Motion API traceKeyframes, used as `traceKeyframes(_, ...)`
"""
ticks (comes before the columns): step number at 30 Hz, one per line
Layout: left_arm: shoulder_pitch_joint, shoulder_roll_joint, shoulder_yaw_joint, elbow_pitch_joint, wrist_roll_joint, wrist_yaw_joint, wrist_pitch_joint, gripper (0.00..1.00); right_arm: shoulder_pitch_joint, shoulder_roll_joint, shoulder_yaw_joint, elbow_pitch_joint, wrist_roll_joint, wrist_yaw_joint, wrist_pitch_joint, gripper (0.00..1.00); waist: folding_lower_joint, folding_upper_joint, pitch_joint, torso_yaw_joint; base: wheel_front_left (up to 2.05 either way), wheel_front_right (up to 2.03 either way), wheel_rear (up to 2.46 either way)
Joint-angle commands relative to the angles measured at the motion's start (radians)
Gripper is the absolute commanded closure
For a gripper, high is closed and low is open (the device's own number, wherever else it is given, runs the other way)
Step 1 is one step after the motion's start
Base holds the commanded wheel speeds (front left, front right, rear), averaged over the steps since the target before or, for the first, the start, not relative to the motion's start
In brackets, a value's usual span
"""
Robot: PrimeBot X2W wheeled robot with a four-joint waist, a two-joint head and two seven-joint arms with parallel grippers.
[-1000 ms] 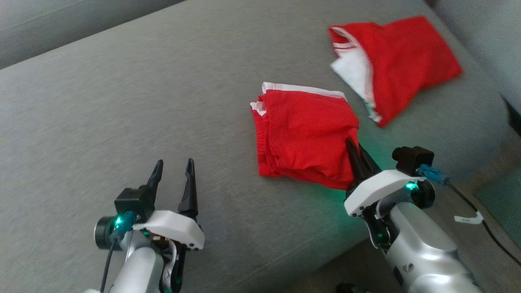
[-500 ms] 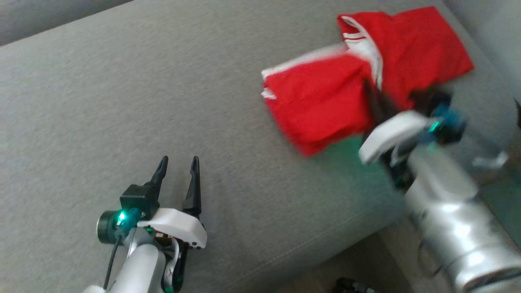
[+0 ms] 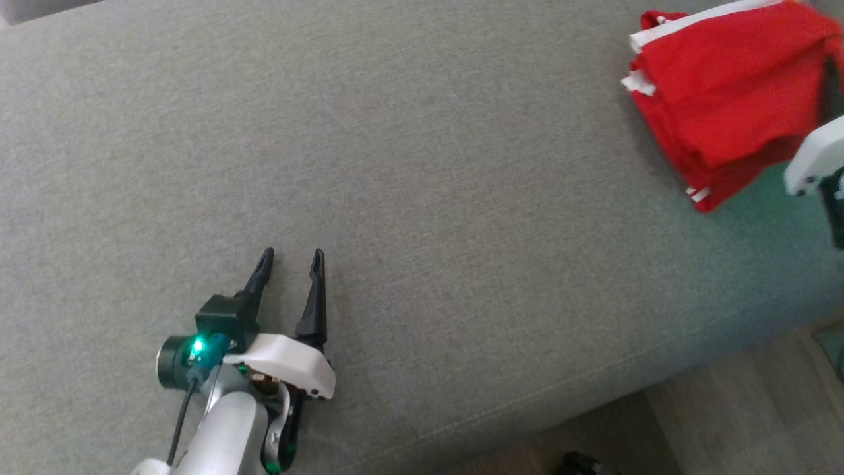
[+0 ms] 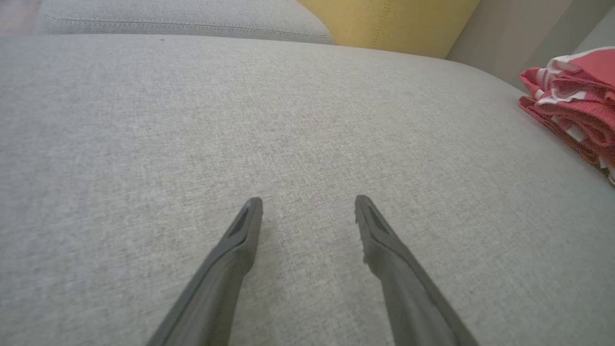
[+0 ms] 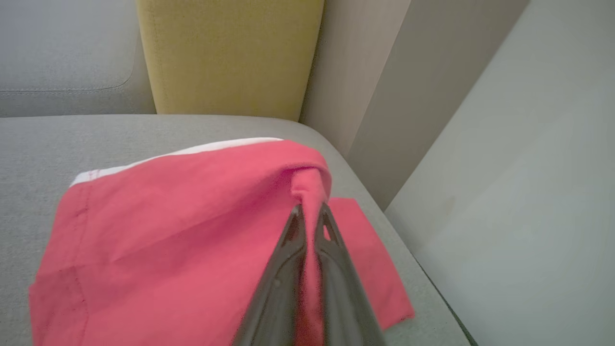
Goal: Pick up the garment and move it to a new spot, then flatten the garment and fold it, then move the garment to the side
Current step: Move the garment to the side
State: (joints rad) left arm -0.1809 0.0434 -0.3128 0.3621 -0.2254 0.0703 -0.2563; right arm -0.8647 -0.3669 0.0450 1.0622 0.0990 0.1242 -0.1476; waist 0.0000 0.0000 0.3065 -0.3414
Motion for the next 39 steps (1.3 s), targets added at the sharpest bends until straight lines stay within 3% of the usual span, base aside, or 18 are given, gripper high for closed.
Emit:
traceKeyframes(1,-0.032,0.007,0.03,-0.03,0.014,0.0,-0.006,0.0,-0.035,-0.031,-0.02,-0.023,-0.031,0.007,-0.006,1.0,0.0,0.0,0.004,0.005,0.0,0.0,0.0)
traceKeyframes(6,-0.032,0.007,0.04,-0.028,0.018,-0.002,-0.006,0.0,-0.039,-0.034,-0.093,-0.033,-0.101,0.007,-0.013,0.98,0.0,0.0,0.004,0.005,0.0,0.0,0.0)
traceKeyframes(7,-0.032,0.007,0.041,-0.027,0.017,-0.002,-0.006,0.0,-0.037,-0.031,-0.109,-0.037,-0.113,0.007,-0.016,0.58,0.0,0.0,0.004,0.004,0.0,0.0,0.0)
traceKeyframes(8,-0.032,0.007,0.042,-0.027,0.017,-0.001,-0.006,0.0,-0.034,-0.028,-0.124,-0.044,-0.127,0.007,-0.021,0.0,0.0,0.0,0.003,0.004,0.0,0.0,0.0)
traceKeyframes(13,-0.037,0.007,0.044,-0.023,0.013,0.004,-0.006,0.0,-0.025,-0.001,-0.202,-0.101,-0.199,0.007,-0.064,0.0,0.0,0.0,-0.001,0.007,0.0,0.0,0.0)
traceKeyframes(17,-0.031,0.007,0.05,-0.026,0.01,0.012,-0.006,0.0,-0.009,0.066,-0.26,-0.176,-0.225,0.007,-0.093,0.0,0.0,0.0,-0.012,0.017,0.0,0.0,0.0)
traceKeyframes(22,-0.017,0.007,0.063,-0.032,0.003,0.025,-0.006,0.0,0.024,0.149,-0.262,-0.255,-0.224,0.007,-0.106,0.0,0.0,0.0,-0.029,0.037,0.0,0.0,0.0)
traceKeyframes(30,-0.004,0.007,0.091,-0.047,-0.007,0.05,-0.006,0.0,0.153,0.273,-0.146,-0.367,-0.145,0.007,-0.113,0.0,0.0,0.0,-0.075,0.115,0.0,0.0,0.0)
traceKeyframes(39,0.042,0.007,0.115,-0.062,-0.023,0.075,-0.006,0.0,0.35,0.312,-0.046,-0.405,-0.054,0.007,-0.114,0.0,0.0,0.0,-0.129,0.226,0.0,0.0,0.0)
